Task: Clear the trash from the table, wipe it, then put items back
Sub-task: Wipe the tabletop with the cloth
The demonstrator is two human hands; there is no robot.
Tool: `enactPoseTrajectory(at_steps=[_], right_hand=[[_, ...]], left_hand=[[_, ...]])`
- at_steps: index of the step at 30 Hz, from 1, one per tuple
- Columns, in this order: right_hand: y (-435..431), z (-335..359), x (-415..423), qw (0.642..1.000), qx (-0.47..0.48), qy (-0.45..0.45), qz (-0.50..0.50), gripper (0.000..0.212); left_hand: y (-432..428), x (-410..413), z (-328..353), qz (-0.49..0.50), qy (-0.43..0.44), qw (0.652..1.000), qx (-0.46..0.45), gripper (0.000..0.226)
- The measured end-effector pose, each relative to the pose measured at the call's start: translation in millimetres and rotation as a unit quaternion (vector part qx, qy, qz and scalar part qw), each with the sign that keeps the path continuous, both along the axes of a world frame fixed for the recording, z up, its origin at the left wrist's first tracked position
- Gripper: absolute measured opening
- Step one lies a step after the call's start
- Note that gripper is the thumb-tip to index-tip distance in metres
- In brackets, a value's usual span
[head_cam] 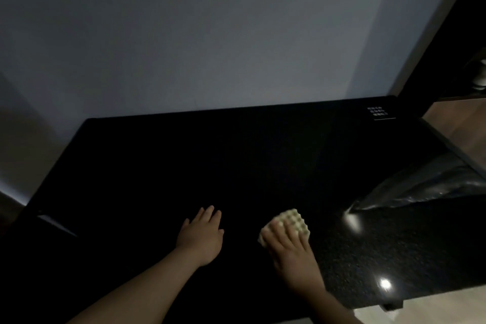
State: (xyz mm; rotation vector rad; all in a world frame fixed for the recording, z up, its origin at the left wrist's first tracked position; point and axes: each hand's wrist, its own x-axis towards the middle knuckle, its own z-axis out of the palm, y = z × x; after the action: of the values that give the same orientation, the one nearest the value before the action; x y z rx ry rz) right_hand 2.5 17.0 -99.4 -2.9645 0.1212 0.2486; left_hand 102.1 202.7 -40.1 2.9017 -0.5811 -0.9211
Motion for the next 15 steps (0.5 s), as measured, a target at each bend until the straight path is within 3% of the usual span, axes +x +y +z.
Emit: enactPoseTrajectory(at_steps=[3,5,10,12,15], right_hand=[[-32,-7,-6,1.0,-0.02,-0.009,0.012,0.036],[-73,-9,-11,0.998,-0.048,-0.003,-0.04,0.043],[-91,3,-23,0.977,0.007,-0.006,-0.214,0.049],[-56,3,-17,0.983,0.006,-0.033,-0.179,0.047],[2,-14,-13,1.0,0.002,-0.019,-0.024,0.043]], left_hand=[[1,-3,2,-0.006,0.002,1.0,0.005,0.054],[1,-7,2,-0.008,-0.001,1.0,0.008,0.054],[2,-18,3,-0.014,0.001,1.0,0.007,0.053],[3,-22,1,-0.018,-0.002,1.0,0.006,0.053],[4,-25,-2,-0.022,-0.011,1.0,0.008,0.053]])
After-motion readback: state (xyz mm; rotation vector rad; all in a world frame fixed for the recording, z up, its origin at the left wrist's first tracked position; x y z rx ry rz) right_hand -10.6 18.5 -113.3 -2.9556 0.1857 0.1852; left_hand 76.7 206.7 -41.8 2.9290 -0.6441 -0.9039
